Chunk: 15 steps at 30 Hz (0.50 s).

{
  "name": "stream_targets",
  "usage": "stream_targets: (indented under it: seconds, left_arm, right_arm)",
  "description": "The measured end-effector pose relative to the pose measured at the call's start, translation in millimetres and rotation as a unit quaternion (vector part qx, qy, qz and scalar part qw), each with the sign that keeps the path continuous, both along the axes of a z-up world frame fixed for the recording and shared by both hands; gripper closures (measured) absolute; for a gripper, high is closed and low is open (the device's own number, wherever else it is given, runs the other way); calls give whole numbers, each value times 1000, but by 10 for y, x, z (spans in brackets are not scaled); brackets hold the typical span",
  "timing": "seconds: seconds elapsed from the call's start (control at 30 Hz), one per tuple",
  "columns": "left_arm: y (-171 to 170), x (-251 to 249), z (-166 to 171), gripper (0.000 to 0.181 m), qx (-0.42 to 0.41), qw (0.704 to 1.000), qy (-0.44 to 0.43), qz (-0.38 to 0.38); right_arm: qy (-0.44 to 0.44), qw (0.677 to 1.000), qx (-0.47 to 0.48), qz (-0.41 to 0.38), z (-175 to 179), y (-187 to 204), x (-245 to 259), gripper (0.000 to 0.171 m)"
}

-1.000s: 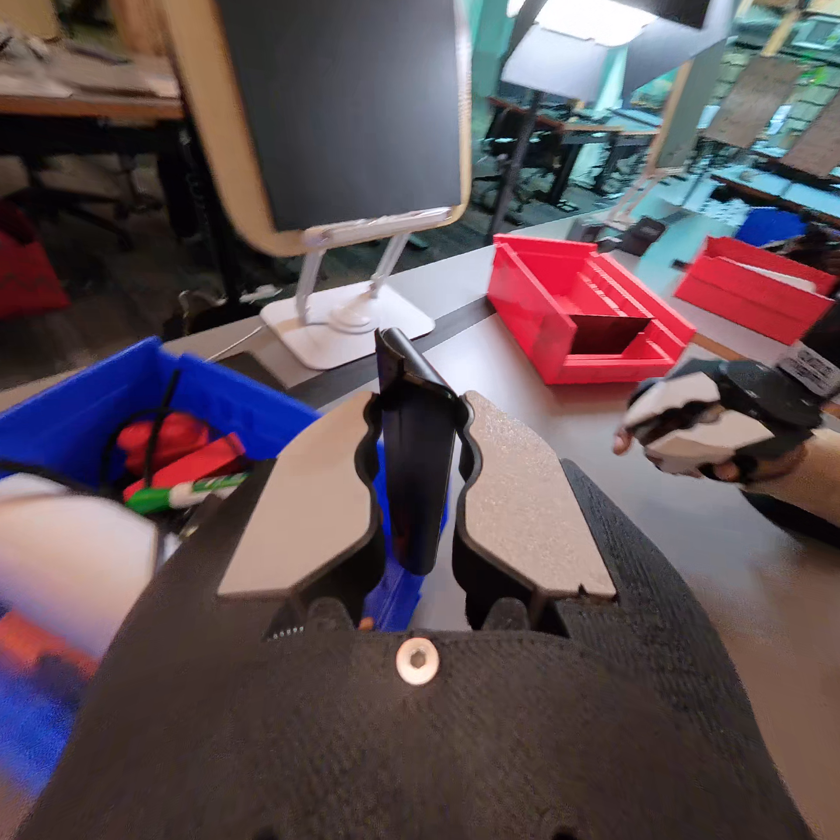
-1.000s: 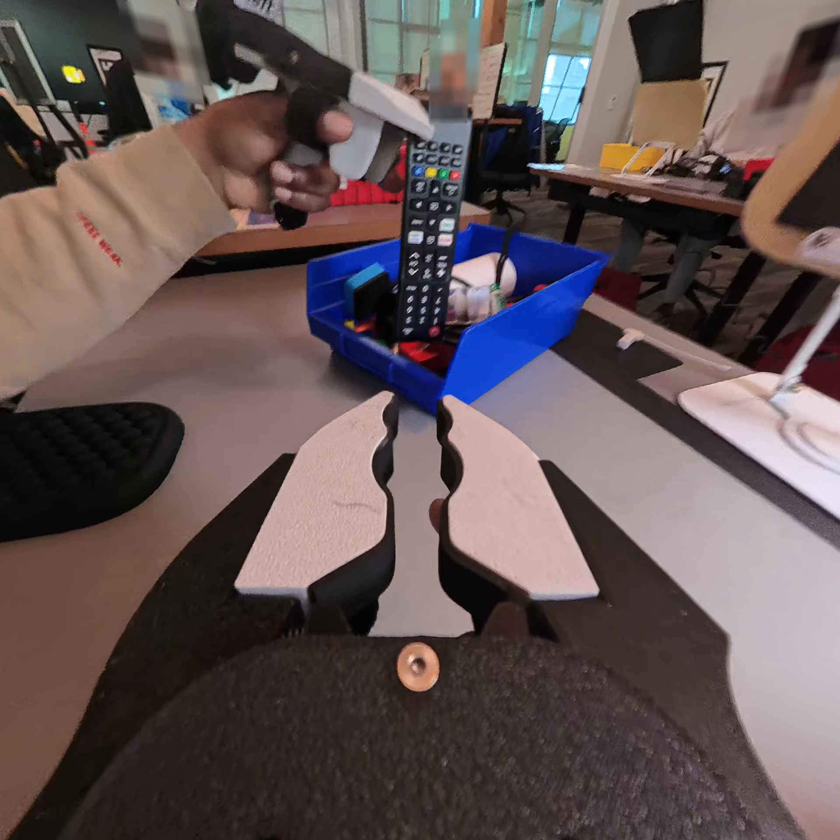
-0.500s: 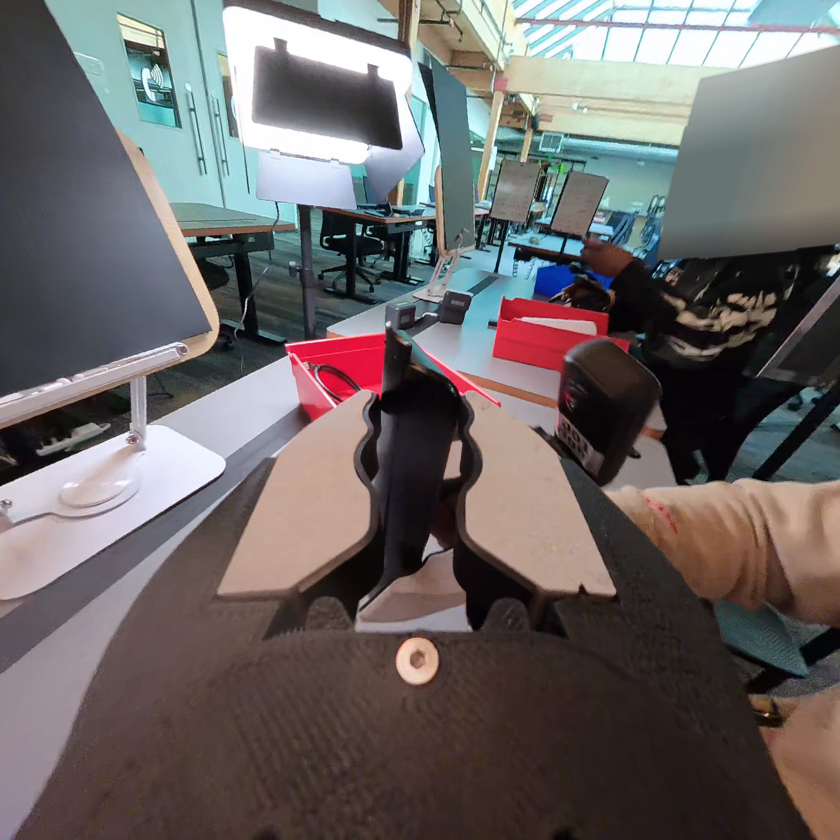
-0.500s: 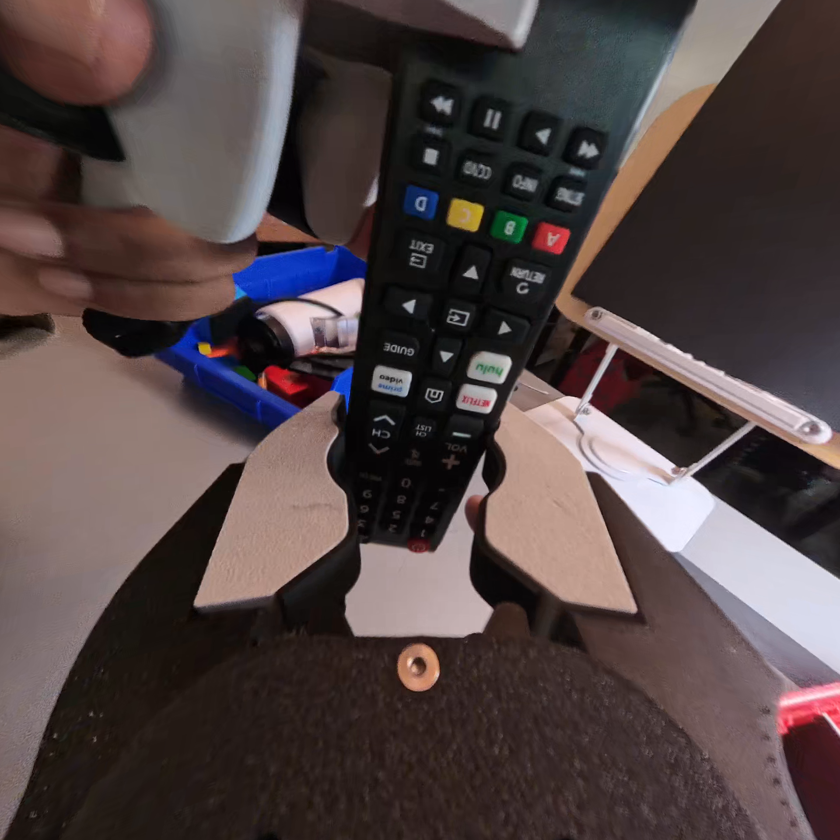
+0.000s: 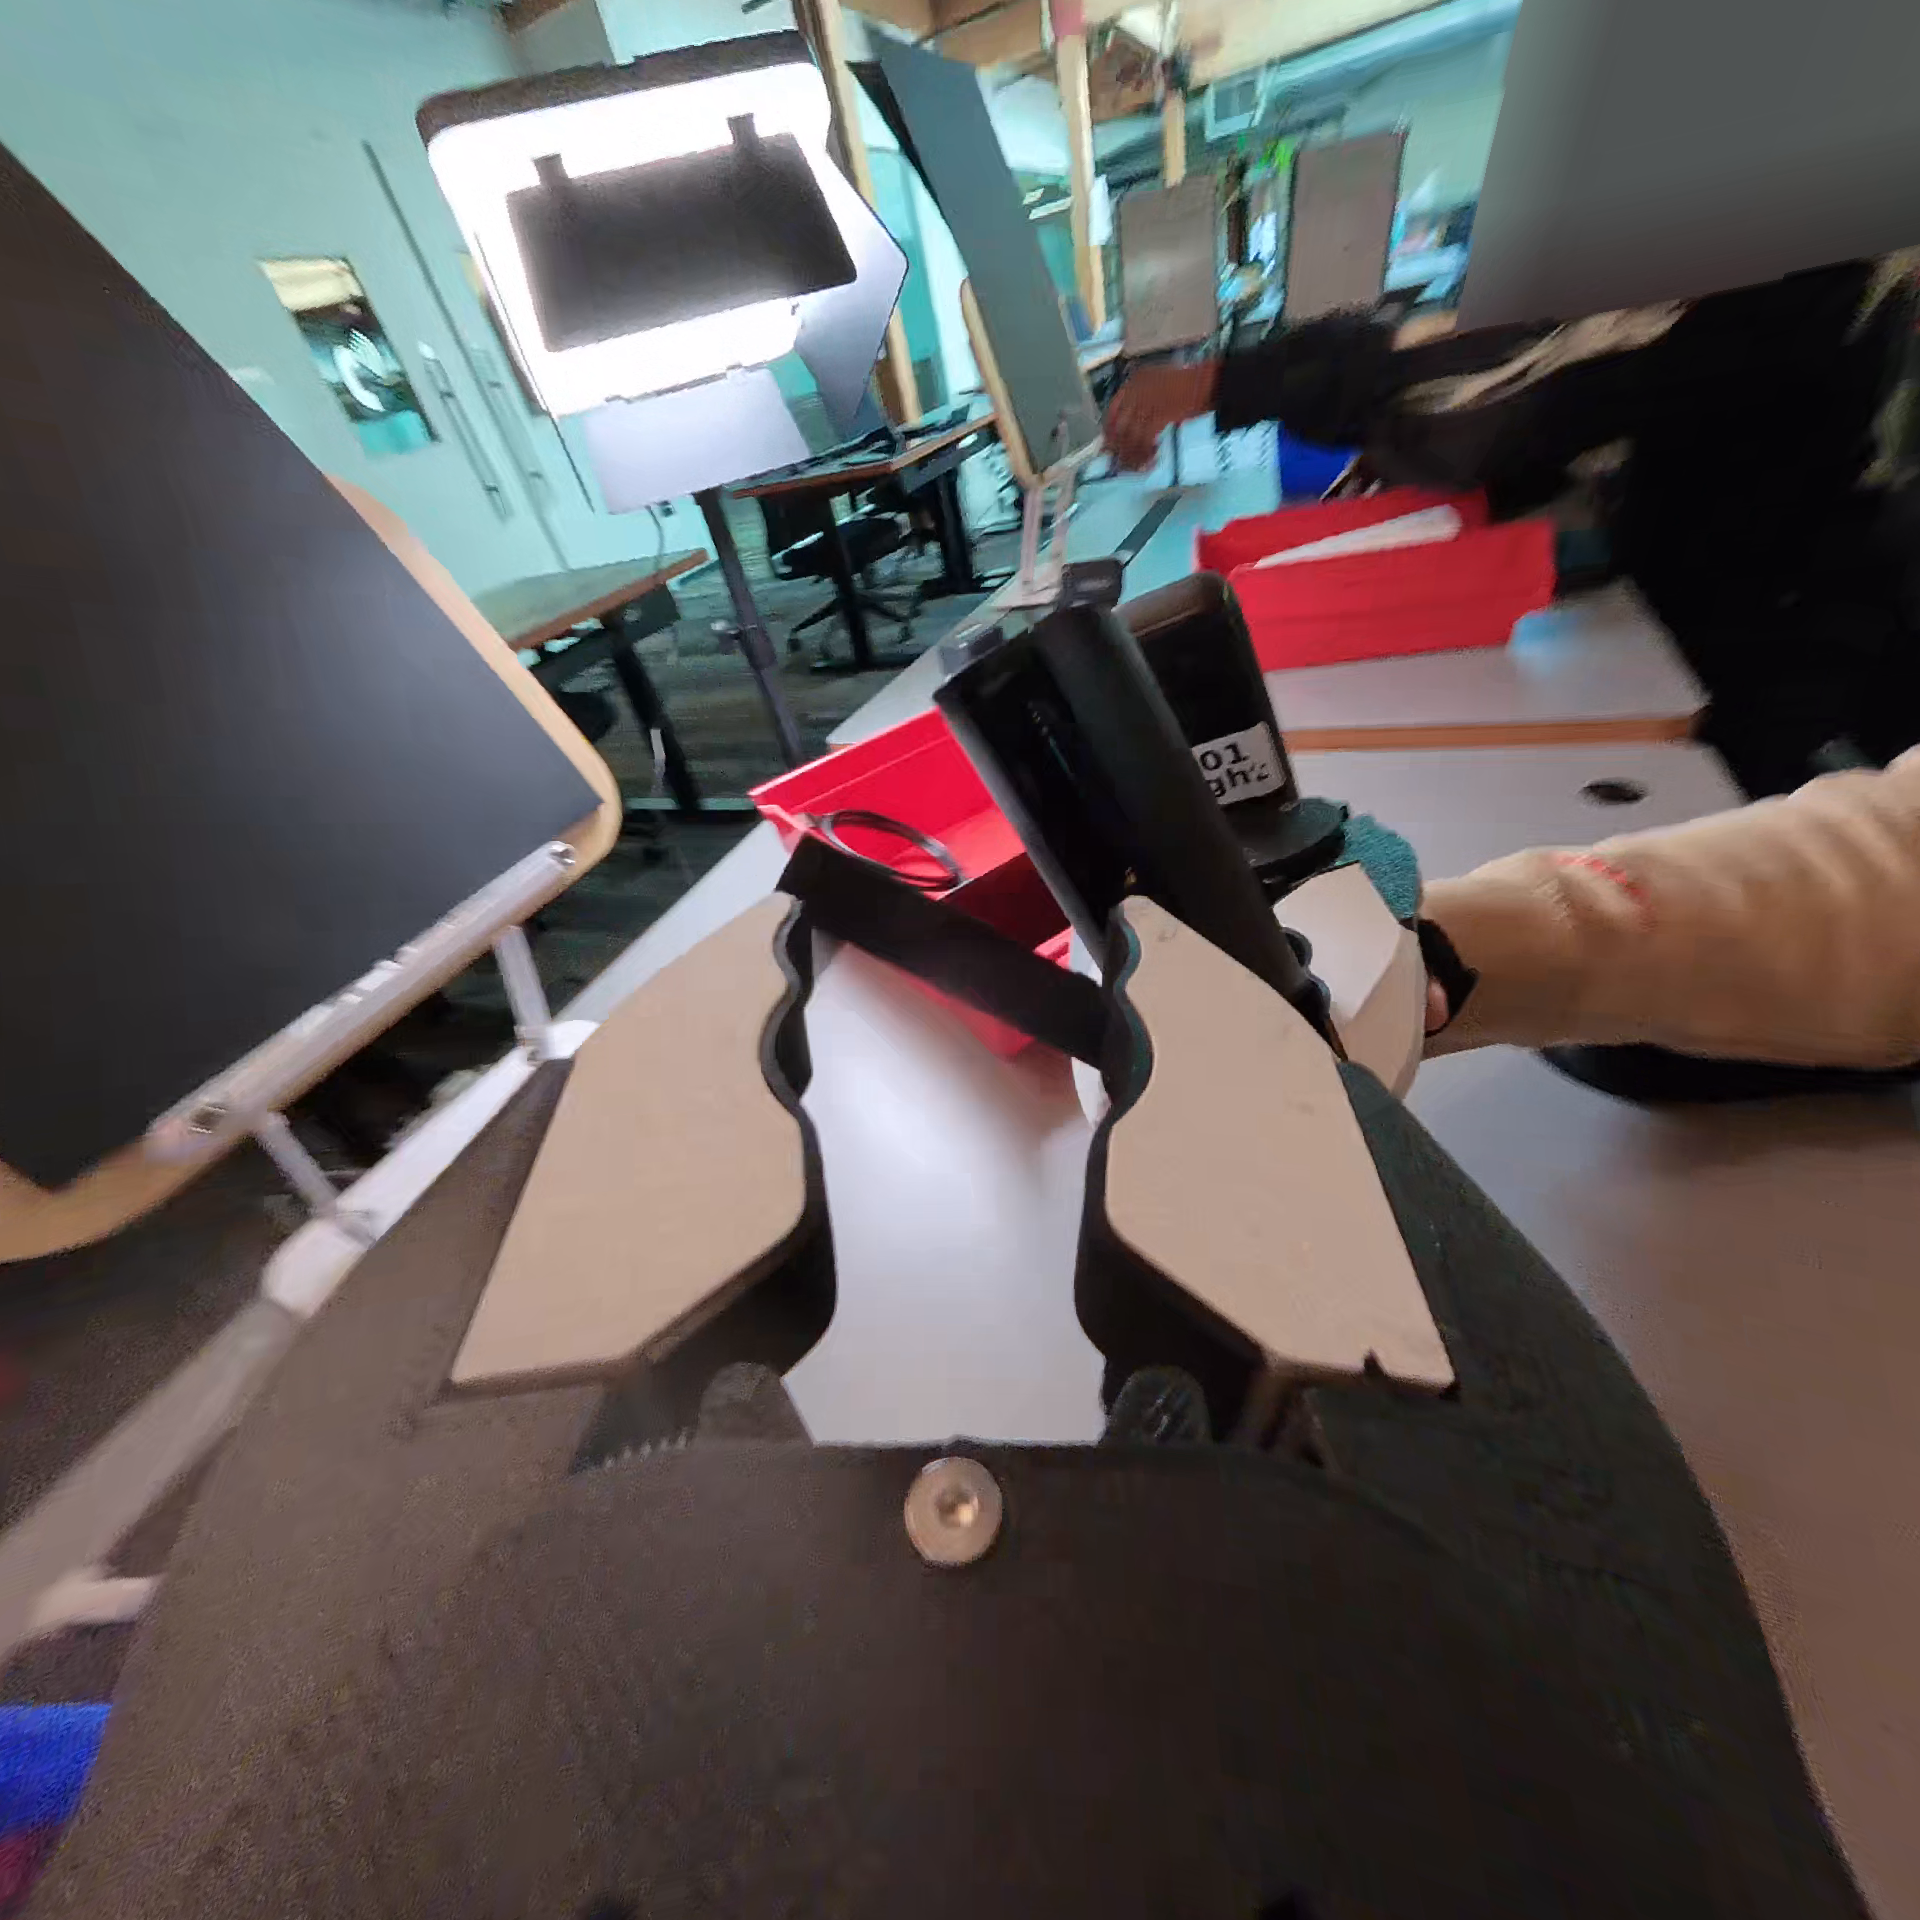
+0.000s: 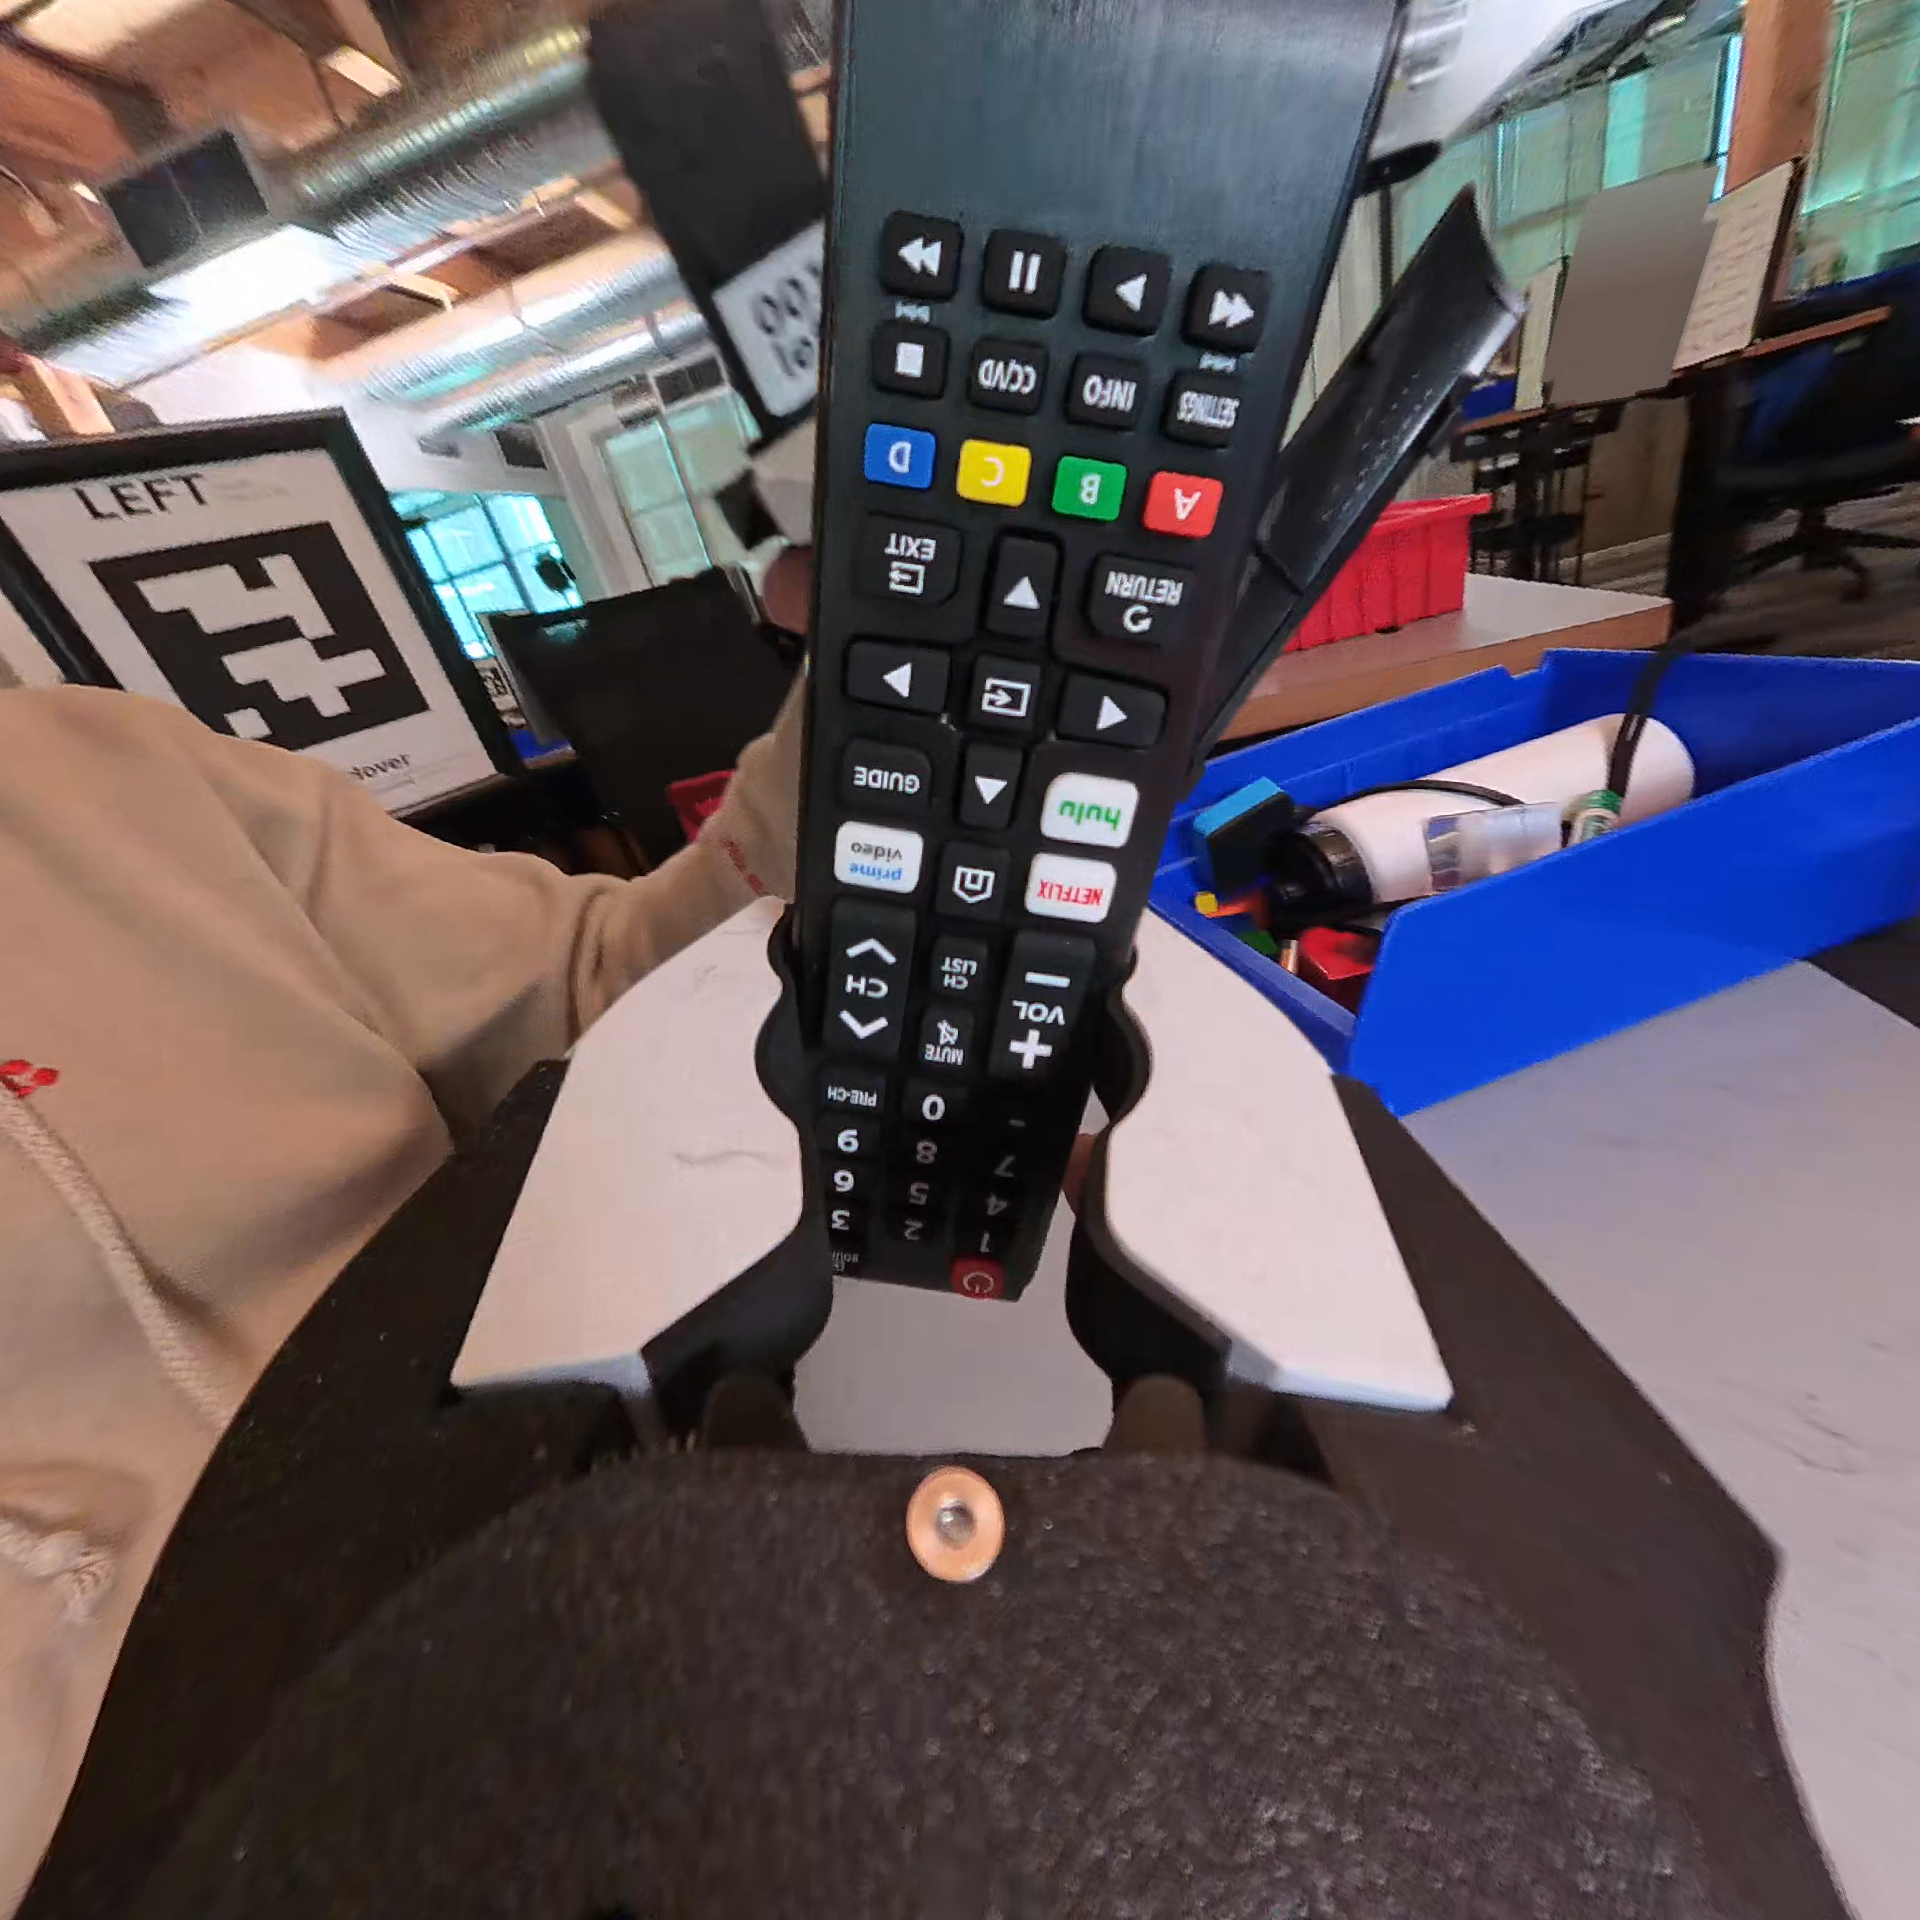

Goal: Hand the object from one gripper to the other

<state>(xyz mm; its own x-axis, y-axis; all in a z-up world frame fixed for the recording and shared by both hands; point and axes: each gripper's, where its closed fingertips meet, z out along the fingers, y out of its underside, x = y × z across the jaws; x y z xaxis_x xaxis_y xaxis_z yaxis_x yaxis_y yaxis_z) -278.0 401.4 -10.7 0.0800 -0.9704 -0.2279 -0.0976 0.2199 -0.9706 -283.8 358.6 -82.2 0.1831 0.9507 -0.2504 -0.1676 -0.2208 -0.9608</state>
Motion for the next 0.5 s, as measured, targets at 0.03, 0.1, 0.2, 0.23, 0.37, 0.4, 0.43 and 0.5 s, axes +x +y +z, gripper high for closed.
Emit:
stream_targets:
  seconds: [0.03,0.1,0.2,0.23,0.37,0.4,0.43,0.5]
  left_arm:
    - [37,-6,-29,129,-30,999,-10,-12]
    - [108,-14,-71,133,-77,996,-26,-26]
    - [159,42,-163,136,-179,982,-37,-54]
    - [145,86,-177,137,-218,972,-48,-72]
    - [-46,268,-176,158,-316,931,-82,-161]
    - [-126,283,-151,165,-315,927,-86,-184]
    - [-193,287,-112,165,-308,926,-94,-200]
    - [-297,284,-44,167,-283,929,-103,-214]
  right_arm:
    - [12,1000,-4,4,14,-6,11,117]
    - [32,999,-8,8,54,-13,47,117]
    - [34,999,4,9,87,-31,74,117]
    - [34,999,8,14,95,-50,73,117]
    - [50,997,16,50,142,-172,38,117]
    - [54,997,17,60,156,-206,30,117]
    - [57,996,17,73,167,-245,22,117]
    - [65,993,13,95,194,-311,13,117]
